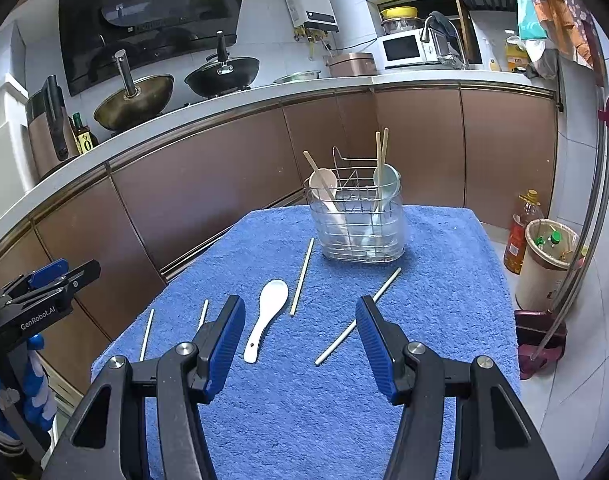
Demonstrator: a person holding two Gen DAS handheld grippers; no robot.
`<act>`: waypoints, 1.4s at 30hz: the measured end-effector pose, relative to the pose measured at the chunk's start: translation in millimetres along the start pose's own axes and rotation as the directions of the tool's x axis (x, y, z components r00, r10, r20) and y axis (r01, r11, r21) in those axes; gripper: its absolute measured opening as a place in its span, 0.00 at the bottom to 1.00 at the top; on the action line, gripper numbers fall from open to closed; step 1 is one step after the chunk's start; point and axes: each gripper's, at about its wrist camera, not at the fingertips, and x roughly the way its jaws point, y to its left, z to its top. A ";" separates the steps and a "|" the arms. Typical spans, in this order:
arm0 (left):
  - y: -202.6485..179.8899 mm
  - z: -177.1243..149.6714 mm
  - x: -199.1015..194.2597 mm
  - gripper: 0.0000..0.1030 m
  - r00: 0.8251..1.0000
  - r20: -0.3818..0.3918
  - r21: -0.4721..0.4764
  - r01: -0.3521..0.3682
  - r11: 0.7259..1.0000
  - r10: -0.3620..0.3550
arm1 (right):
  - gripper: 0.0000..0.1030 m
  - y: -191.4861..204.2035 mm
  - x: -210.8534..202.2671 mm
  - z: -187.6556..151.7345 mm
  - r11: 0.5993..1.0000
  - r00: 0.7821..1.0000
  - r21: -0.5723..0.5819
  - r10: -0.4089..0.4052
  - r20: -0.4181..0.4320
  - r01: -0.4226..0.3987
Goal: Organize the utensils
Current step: 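Open both tools and move them back over the loose utensils on the towel, then grasp a wooden chopstick with the left tool while the right tool grasps another chopstick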
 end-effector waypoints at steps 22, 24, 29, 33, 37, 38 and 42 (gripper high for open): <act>47.4 -10.7 202.3 0.56 0.723 -0.520 -0.431 0.238 0.870 -0.455 | 0.53 -92.1 118.9 10.8 0.977 0.953 0.211 0.031 -0.300 0.035; 44.3 -6.4 214.7 0.54 0.712 -0.523 -0.442 0.243 0.863 -0.468 | 0.51 -102.7 142.2 16.4 0.970 0.943 0.242 0.050 -0.328 0.033; 1.9 29.3 253.8 0.54 0.684 -0.529 -0.389 0.331 0.860 -0.502 | 0.45 -122.0 185.0 22.1 0.962 0.924 0.261 0.023 -0.382 0.084; -51.3 49.3 288.1 0.51 0.651 -0.565 -0.329 0.386 0.862 -0.507 | 0.41 -130.7 203.6 25.9 0.959 0.909 0.262 0.012 -0.418 0.107; -97.6 53.7 316.1 0.47 0.624 -0.605 -0.278 0.416 0.866 -0.494 | 0.40 -132.0 216.8 29.5 0.964 0.893 0.242 0.009 -0.451 0.113; -104.3 52.8 319.9 0.47 0.622 -0.612 -0.269 0.418 0.868 -0.489 | 0.39 -130.9 222.4 28.9 0.965 0.889 0.236 0.009 -0.459 0.112; -126.0 49.4 341.5 0.45 0.612 -0.642 -0.252 0.400 0.881 -0.461 | 0.36 -129.4 232.6 29.5 0.969 0.875 0.218 0.008 -0.485 0.112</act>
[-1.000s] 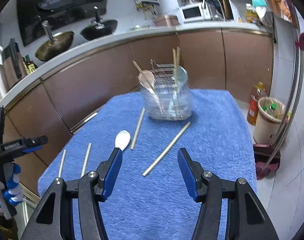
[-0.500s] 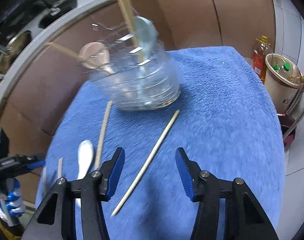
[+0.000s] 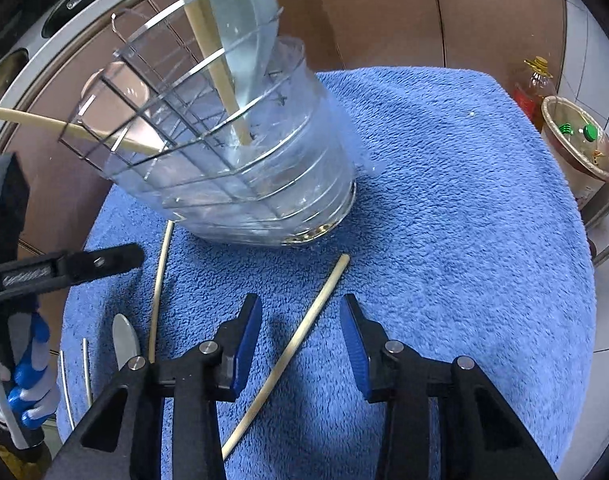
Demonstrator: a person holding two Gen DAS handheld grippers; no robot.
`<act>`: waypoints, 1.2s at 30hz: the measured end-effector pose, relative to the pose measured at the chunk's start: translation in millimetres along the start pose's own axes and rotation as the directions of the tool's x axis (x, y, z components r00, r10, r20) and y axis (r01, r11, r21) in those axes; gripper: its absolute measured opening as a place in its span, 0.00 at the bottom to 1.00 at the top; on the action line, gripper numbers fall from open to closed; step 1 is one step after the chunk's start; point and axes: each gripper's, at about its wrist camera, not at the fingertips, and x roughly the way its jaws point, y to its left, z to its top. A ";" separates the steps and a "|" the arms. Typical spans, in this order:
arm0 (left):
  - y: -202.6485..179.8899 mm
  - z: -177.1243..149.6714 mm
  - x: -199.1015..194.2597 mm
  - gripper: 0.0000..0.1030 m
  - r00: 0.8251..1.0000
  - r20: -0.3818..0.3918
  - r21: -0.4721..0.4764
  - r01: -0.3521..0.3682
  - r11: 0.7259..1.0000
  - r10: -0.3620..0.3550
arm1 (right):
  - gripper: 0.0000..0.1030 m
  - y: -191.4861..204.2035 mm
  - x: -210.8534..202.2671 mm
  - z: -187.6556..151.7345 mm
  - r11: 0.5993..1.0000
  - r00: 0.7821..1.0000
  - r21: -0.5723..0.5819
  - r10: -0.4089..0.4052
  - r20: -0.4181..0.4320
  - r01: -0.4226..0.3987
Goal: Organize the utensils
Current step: 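Grasp a wooden chopstick with the left tool while the right tool grasps another chopstick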
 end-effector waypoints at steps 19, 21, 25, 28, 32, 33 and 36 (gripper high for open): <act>-3.0 21.5 17.7 0.05 0.999 -0.035 -0.019 -0.035 0.999 0.034 | 0.06 -3.9 -2.5 -4.1 1.000 0.999 -0.010 0.011 -0.034 -0.011; -0.2 19.8 9.1 0.05 1.000 -0.013 -0.020 -0.009 1.000 0.008 | 0.06 -4.9 -6.7 -10.4 1.000 0.999 -0.015 0.023 -0.029 -0.023; 7.6 13.6 -23.1 0.05 0.998 0.055 -0.008 0.026 1.000 -0.025 | 0.06 -1.6 -21.4 -21.6 0.998 0.999 -0.043 0.044 -0.006 -0.044; 19.0 9.0 -45.0 0.05 0.995 0.094 -0.012 0.039 0.999 -0.038 | 0.06 -3.4 -32.5 -30.1 0.997 0.998 -0.056 0.057 0.011 -0.057; 29.4 1.5 -70.0 0.05 0.988 0.143 -0.029 0.064 0.998 -0.059 | 0.06 -3.8 -49.4 -43.0 0.996 0.998 -0.075 0.059 0.033 -0.056; 32.4 -7.3 -77.3 0.04 0.985 0.158 -0.032 0.073 0.997 -0.067 | 0.06 -4.2 -53.5 -46.4 0.995 0.998 -0.078 0.059 0.039 -0.056; 32.8 -15.1 -95.4 0.04 0.975 0.209 -0.028 0.082 0.996 -0.074 | 0.06 -4.5 -61.4 -54.2 0.995 0.997 -0.078 0.063 0.050 -0.059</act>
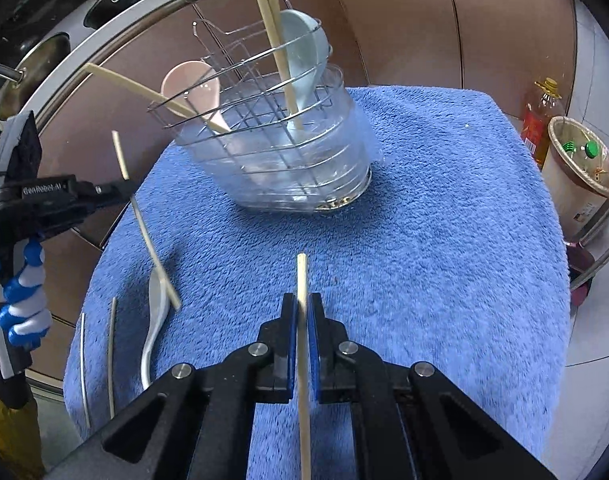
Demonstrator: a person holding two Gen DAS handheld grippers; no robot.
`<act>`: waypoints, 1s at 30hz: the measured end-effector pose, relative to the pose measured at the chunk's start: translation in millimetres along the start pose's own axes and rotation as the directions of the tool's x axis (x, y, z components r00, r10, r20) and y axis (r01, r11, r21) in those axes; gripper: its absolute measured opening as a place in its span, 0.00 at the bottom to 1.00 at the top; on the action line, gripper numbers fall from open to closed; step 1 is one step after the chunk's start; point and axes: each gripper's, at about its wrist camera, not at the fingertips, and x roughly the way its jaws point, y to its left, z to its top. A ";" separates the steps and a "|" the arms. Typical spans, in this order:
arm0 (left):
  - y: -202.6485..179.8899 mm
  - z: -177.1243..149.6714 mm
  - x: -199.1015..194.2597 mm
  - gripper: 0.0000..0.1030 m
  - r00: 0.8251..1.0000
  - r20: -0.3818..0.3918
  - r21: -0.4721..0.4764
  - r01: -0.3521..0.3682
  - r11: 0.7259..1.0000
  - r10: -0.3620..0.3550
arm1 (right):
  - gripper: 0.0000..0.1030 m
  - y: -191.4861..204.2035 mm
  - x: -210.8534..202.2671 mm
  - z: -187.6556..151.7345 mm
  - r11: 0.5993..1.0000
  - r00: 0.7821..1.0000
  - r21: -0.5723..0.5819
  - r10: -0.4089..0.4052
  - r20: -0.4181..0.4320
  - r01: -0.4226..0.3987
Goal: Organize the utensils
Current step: 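Grasp a wooden chopstick with the left tool while the right tool grasps another chopstick, then lower the chopstick into the wire holder with the left tool and release it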
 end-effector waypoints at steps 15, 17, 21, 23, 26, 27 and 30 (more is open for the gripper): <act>-62.2 19.3 -130.8 0.04 0.937 0.302 0.104 0.151 0.983 -0.176 | 0.06 9.6 -18.9 1.1 0.997 0.994 -0.010 0.082 0.071 -0.081; -71.9 24.6 -139.6 0.04 0.920 0.339 0.113 0.168 0.979 -0.197 | 0.06 11.1 -18.0 1.7 0.996 0.993 -0.015 0.089 0.075 -0.088; -93.4 39.1 -148.4 0.04 0.874 0.439 0.121 0.174 0.977 -0.210 | 0.06 12.1 -17.9 2.7 0.994 0.991 -0.020 0.106 0.087 -0.104; -100.6 46.5 -147.7 0.04 0.849 0.492 0.116 0.157 0.981 -0.194 | 0.06 11.2 -18.3 3.5 0.994 0.989 -0.017 0.112 0.092 -0.110; -113.3 56.7 -136.0 0.04 0.834 0.533 0.112 0.099 0.989 -0.144 | 0.06 10.1 -20.0 5.1 0.993 0.988 -0.016 0.119 0.101 -0.118; -117.9 57.4 -130.2 0.04 0.830 0.544 0.110 0.073 0.991 -0.122 | 0.06 10.5 -20.6 6.0 0.993 0.987 -0.018 0.120 0.105 -0.119; -126.1 59.8 -104.3 0.04 0.828 0.558 0.110 -0.009 0.994 -0.054 | 0.06 12.2 -21.1 7.8 0.991 0.985 -0.024 0.130 0.112 -0.128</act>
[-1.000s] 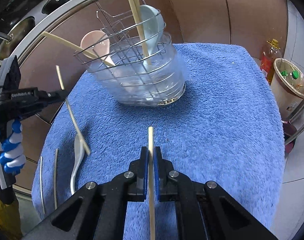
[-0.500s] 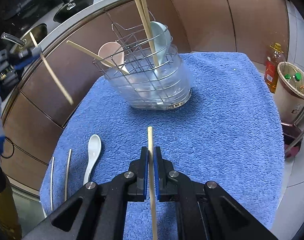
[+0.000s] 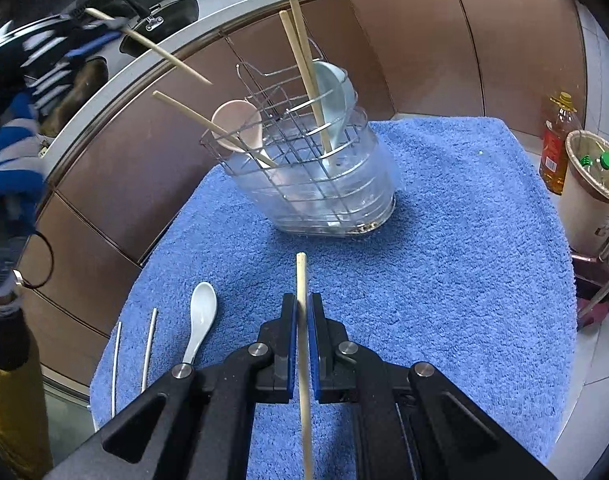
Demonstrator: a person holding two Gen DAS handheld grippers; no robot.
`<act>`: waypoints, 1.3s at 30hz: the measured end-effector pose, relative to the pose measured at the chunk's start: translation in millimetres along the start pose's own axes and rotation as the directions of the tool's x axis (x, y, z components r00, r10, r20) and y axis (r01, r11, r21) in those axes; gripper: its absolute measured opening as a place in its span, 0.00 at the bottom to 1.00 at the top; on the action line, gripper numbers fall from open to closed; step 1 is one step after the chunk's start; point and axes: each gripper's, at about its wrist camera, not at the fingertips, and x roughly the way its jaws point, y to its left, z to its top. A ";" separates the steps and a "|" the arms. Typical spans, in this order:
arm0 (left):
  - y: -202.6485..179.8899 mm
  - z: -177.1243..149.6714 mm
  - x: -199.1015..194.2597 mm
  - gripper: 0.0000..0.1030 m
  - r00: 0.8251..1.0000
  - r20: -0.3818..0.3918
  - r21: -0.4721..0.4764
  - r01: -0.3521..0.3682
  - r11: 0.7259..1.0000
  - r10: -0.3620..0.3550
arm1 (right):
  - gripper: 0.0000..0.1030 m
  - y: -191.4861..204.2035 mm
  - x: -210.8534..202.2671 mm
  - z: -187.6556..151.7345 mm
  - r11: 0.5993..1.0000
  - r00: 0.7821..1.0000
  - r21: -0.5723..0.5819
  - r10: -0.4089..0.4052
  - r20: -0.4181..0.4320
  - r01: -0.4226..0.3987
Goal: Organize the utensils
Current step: 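Lower the chopstick into the wire holder with the left tool and release it, then grasp the white spoon with the left tool while the right tool carries its chopstick to the holder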
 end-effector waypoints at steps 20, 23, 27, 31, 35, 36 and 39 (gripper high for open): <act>54.2 -69.1 -11.8 0.35 0.954 -0.296 0.018 0.061 0.998 -0.053 | 0.06 -1.3 -6.3 -6.4 1.000 1.000 0.011 0.006 0.019 -0.006; 78.7 -95.8 -11.8 0.35 0.904 -0.423 -0.005 0.064 0.998 -0.060 | 0.06 -1.3 -7.3 -9.9 1.000 1.000 0.017 0.010 0.020 -0.010; 104.6 -147.3 5.4 0.35 0.807 -0.587 -0.024 0.056 0.998 -0.059 | 0.06 -1.7 -11.9 -11.4 0.999 0.999 0.030 0.016 0.029 -0.017; 112.4 -182.0 20.2 0.35 0.750 -0.660 -0.013 0.040 0.999 -0.039 | 0.06 4.1 -18.1 -11.8 1.000 0.999 0.015 0.010 0.033 -0.011; 111.8 -193.7 31.0 0.34 0.735 -0.678 -0.015 0.019 1.000 -0.024 | 0.06 10.8 -22.2 -11.4 1.000 0.999 0.001 0.005 0.034 -0.005; 110.4 -195.6 33.0 0.33 0.733 -0.680 -0.016 0.016 1.000 -0.023 | 0.06 12.2 -23.1 -11.2 1.000 0.999 -0.001 0.004 0.034 -0.004; 104.9 -199.1 38.2 0.26 0.730 -0.683 -0.006 0.009 1.000 -0.011 | 0.06 15.9 -25.8 -10.7 1.000 0.999 -0.008 -0.001 0.036 0.001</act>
